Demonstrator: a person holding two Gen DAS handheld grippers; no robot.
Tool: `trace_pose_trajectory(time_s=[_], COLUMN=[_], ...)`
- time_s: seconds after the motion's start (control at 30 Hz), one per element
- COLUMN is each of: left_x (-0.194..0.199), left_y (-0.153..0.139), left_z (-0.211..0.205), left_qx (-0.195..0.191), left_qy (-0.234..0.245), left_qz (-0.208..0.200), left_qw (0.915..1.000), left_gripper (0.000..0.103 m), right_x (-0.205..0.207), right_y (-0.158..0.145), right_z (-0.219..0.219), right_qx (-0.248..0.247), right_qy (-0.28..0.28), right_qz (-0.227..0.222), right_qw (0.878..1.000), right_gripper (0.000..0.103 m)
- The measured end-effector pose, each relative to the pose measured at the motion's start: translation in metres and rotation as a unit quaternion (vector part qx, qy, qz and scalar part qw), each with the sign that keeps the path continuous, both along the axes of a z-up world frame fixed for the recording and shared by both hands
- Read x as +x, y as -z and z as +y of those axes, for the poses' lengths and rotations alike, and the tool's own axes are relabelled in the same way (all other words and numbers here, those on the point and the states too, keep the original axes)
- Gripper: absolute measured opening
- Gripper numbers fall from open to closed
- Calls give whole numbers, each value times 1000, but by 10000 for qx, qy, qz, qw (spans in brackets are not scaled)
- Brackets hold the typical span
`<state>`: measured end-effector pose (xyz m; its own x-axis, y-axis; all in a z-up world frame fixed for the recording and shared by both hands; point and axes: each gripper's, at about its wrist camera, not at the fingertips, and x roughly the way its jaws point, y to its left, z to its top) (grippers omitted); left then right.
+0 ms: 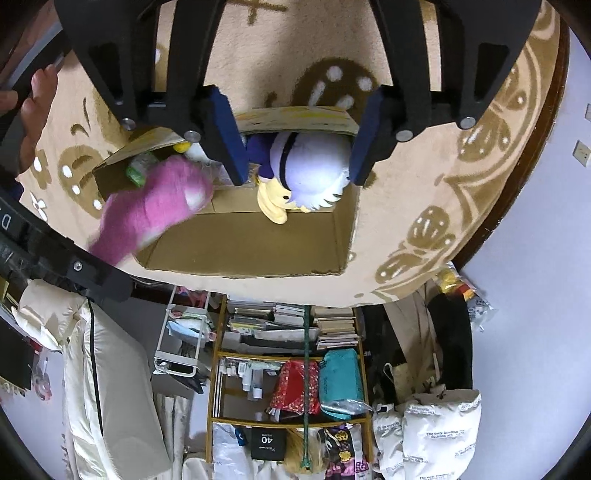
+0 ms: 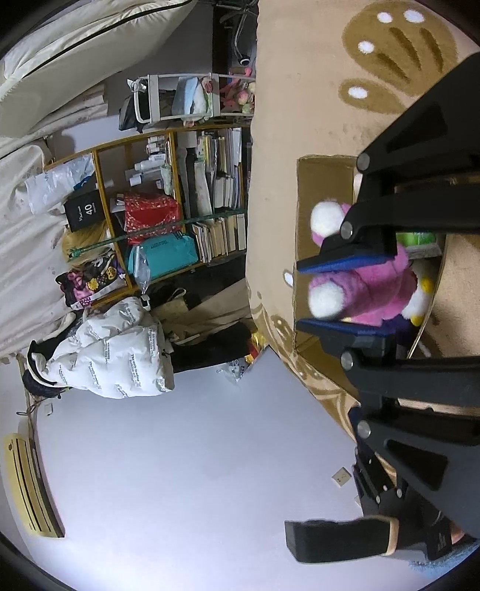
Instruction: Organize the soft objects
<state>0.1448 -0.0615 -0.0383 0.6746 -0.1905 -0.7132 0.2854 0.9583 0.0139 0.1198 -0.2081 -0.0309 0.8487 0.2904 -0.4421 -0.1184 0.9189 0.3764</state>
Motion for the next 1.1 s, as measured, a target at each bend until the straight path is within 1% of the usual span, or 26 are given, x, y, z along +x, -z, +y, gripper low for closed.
trace_pose_trajectory(time_s=[0.03, 0.07, 0.1, 0.2, 0.23, 0.3, 0.37, 0.43, 0.5, 0.53, 0.6, 0.67, 0.8, 1.0, 1.1], left_x=[-1, -2, -3, -7, -8, -13, -17, -22, -27, -29, -35, -40, -53, -74, -89], left_y=[0, -1, -1, -4, -5, -9, -12, -16, -20, -22, -26, -31, -39, -51, -55], left_z=[1, 2, 4, 9, 10, 15, 20, 26, 30, 32, 35, 38, 40, 38, 41], left_qx=[2, -9, -25, -46, -52, -71, -101, -149, -175, -180, -191, -173, -169, -25, 31], left_qy=[-11, -32, -57, -125, -148, -219, -277, -334, -373, -395, -450, -481, -494, -362, -398], left_qz=[8, 18, 14, 3, -8, -67, -113, -171, -204, -224, -308, -356, -490, -789, -1001], left_qw=[10000, 10000, 10000, 9999, 9999, 9997, 9995, 9992, 9989, 9988, 9983, 9981, 9974, 9962, 9942], left_gripper=[64, 69, 70, 75, 79, 84, 89, 90, 93, 96, 97, 97, 97, 98, 98], right_x=[0, -1, -2, -4, -6, -10, -14, -19, -24, -29, -35, -43, -58, -80, -90], right_y=[0, 0, -1, -3, -3, -4, -7, -9, -12, -14, -18, -23, -31, -38, -43], right_z=[-2, -3, -5, -10, -11, -14, -16, -18, -19, -19, -18, -15, -10, -8, -9], right_qx=[24, 48, 76, 112, 113, 97, 77, 37, -17, -74, -167, -318, -546, -620, -614], right_qy=[43, 77, 113, 220, 253, 321, 400, 475, 544, 592, 631, 665, 662, 711, 759], right_qz=[3, -6, -15, 2, 19, 40, 32, 48, 42, 12, -14, -56, -119, -190, -241], right_qw=[10000, 10000, 9999, 9997, 9996, 9994, 9992, 9989, 9985, 9982, 9979, 9973, 9962, 9954, 9949], right_gripper=[43, 51, 56, 58, 59, 69, 76, 81, 92, 93, 100, 103, 103, 103, 103])
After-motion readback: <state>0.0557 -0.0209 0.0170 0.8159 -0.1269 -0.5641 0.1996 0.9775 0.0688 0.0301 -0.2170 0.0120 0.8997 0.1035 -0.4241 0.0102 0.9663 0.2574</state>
